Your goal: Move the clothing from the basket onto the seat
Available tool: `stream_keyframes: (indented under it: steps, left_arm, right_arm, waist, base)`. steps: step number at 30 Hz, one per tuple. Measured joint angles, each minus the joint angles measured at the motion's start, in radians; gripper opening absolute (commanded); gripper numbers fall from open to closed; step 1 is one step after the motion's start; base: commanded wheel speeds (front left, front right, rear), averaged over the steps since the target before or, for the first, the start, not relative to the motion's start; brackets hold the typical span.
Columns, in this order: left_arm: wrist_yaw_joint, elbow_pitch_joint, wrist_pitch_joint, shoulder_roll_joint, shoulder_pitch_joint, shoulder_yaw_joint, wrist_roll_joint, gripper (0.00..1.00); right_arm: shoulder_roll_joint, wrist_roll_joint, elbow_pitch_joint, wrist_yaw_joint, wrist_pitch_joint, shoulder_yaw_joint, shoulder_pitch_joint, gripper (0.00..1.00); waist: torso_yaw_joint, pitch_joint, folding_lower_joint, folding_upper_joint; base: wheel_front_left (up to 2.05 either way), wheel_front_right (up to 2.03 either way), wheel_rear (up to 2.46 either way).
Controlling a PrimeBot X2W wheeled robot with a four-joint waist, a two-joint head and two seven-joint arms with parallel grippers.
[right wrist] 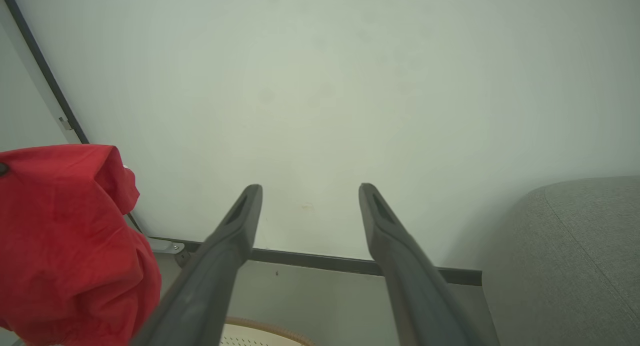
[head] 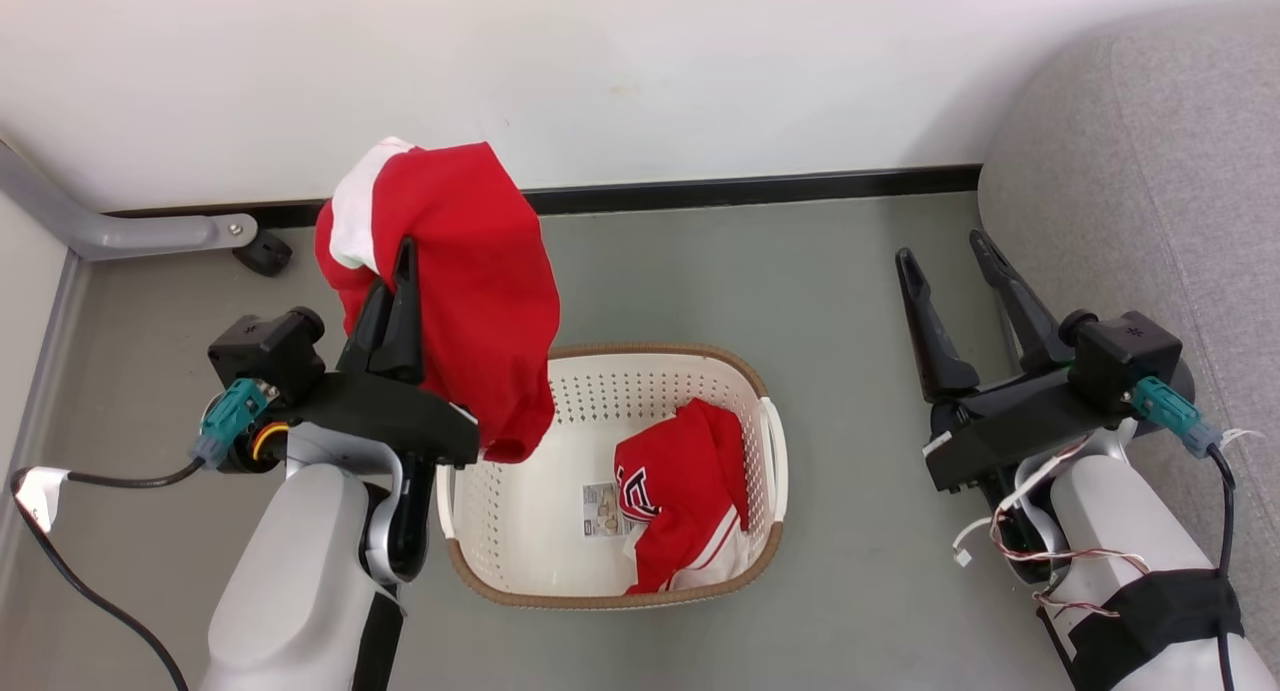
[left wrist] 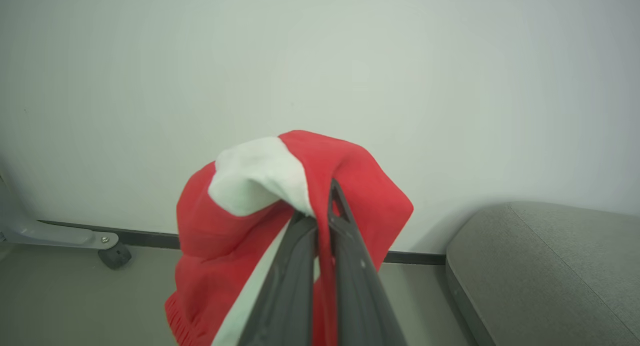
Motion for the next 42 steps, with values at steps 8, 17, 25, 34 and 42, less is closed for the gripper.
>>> stream_keyframes:
  steps: [8,17,25,34,42]
  left_arm:
    - [-0.001,-0.158,0.000,0.002,0.040,0.021,0.052,0.00]
    - [-0.005,-0.329,0.000,0.000,0.063,0.024,0.103,0.00]
    - [-0.006,-0.419,0.000,-0.002,0.078,0.020,0.121,0.00]
    - [-0.014,-0.446,-0.001,-0.003,0.090,0.023,0.132,0.00]
    - [-0.015,-0.446,-0.001,-0.005,0.105,0.021,0.137,0.00]
  right_arm:
    - [0.004,0.004,-0.001,0.000,0.000,0.014,0.007,1.00]
    - [0.005,0.019,0.002,0.000,0.000,0.031,0.016,1.00]
    - [0.007,0.021,0.011,0.000,0.000,0.046,0.016,1.00]
    - [0.009,0.030,0.014,0.000,0.000,0.067,0.016,1.00]
    - [0.009,0.052,0.012,0.000,0.000,0.090,0.016,1.00]
  waist:
    - [0.000,-0.020,0.0000,0.0000]
    - [-0.001,-0.035,0.0001,0.0000]
    - [-0.001,-0.045,0.0001,0.0000]
    - [-0.006,-0.051,0.0001,0.0000]
    - [-0.009,-0.052,0.0001,0.0002]
  base:
    - [0.00,0.00,0.00]
    - [0.00,0.00,0.00]
    - [0.00,0.00,0.00]
    - [0.00,0.00,0.00]
    - [0.00,0.00,0.00]
